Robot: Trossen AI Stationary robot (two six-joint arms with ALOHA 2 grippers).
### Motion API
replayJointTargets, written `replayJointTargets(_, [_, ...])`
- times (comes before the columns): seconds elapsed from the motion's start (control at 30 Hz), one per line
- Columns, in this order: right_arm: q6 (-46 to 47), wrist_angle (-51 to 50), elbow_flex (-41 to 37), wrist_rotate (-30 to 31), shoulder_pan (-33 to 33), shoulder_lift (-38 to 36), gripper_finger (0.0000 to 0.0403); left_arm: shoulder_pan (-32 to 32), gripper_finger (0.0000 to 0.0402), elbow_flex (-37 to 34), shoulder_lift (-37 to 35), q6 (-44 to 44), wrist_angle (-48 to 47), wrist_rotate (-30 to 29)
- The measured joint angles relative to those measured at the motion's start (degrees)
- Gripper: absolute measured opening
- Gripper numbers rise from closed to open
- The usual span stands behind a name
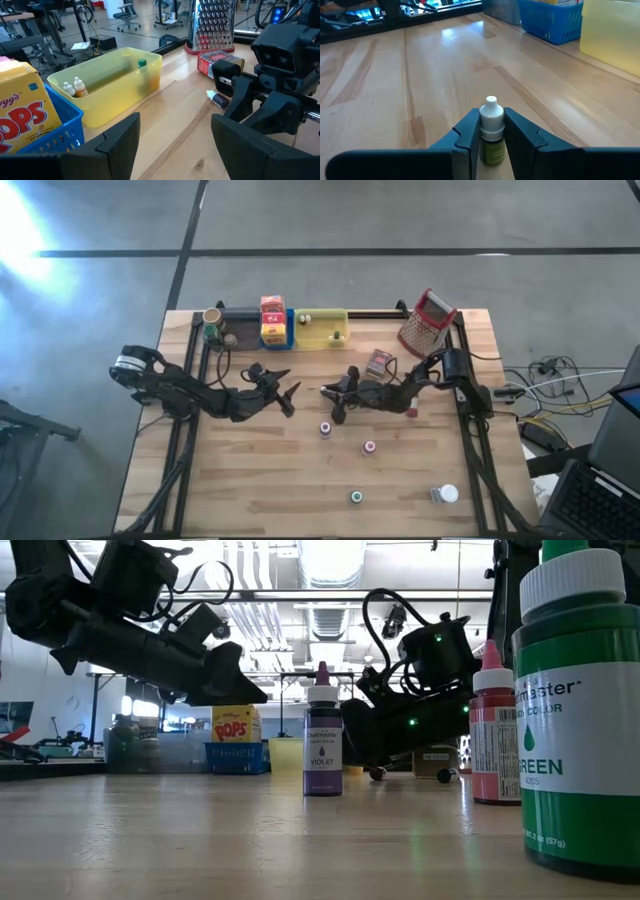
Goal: Pick & Place Kitchen Items
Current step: Put the small light green food coloring bottle into the yellow bin
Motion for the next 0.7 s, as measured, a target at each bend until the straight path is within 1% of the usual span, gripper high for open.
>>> replayJointTargets(0.1, [0.0, -0.1, 0.0, 0.0, 0.0, 0.0, 0.0073, 0.0, 0.025, 0.0, 0.0, 0.0, -0.1, 0.0])
replayJointTargets(0.33, [0.1, -2.4, -0.3, -0.2, 0.0, 0.3, 0.011, 0.0, 0.025, 0.0, 0.0, 0.0, -0.1, 0.0])
replayJointTargets(0.5, [0.0, -1.5, -0.2, -0.2, 0.0, 0.1, 0.013, 0.0, 0.025, 0.0, 0.0, 0.0, -0.1, 0.0])
replayJointTargets(0.7, [-1.1, -1.2, -1.0, -0.2, 0.0, -2.2, 0.0147, 0.0, 0.025, 0.0, 0.0, 0.0, -0.1, 0.0])
